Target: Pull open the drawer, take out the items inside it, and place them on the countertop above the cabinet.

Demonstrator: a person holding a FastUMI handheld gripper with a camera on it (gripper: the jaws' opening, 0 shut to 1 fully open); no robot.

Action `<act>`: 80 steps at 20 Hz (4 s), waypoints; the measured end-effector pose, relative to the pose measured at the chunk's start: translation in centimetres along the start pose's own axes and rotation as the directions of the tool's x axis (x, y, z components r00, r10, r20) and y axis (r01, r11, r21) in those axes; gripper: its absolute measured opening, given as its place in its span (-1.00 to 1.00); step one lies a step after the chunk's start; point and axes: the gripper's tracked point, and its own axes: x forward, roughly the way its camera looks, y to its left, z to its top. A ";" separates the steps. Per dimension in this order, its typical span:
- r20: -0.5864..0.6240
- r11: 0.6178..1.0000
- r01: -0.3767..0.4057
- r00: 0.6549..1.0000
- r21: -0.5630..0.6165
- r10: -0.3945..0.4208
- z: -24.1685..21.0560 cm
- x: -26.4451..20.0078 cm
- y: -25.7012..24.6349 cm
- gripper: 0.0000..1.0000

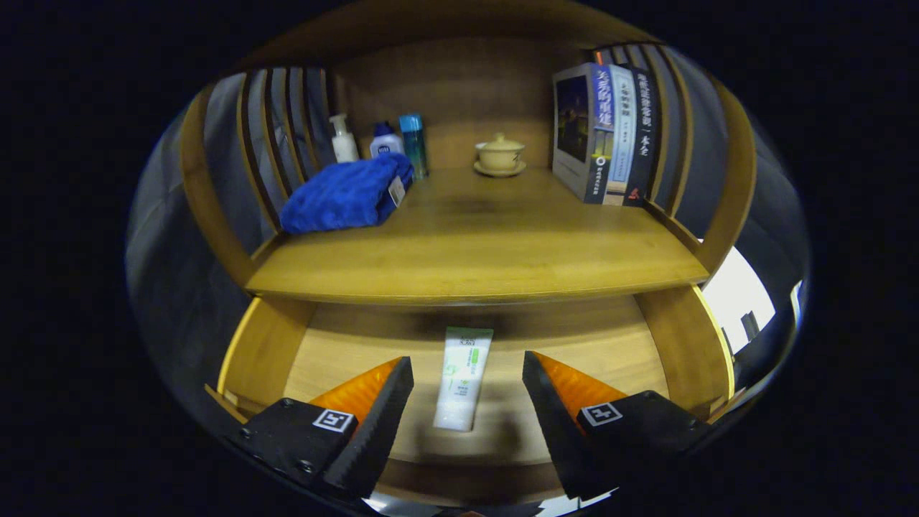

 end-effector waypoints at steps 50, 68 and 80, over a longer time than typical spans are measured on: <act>-0.145 0.999 -0.038 0.989 0.019 0.040 11.2 -8.5 3.2 -0.08; -0.138 0.996 0.002 0.990 0.085 0.009 20.0 4.4 5.5 0.01; 0.036 0.999 -0.033 0.999 0.033 0.032 20.9 -1.3 5.4 1.00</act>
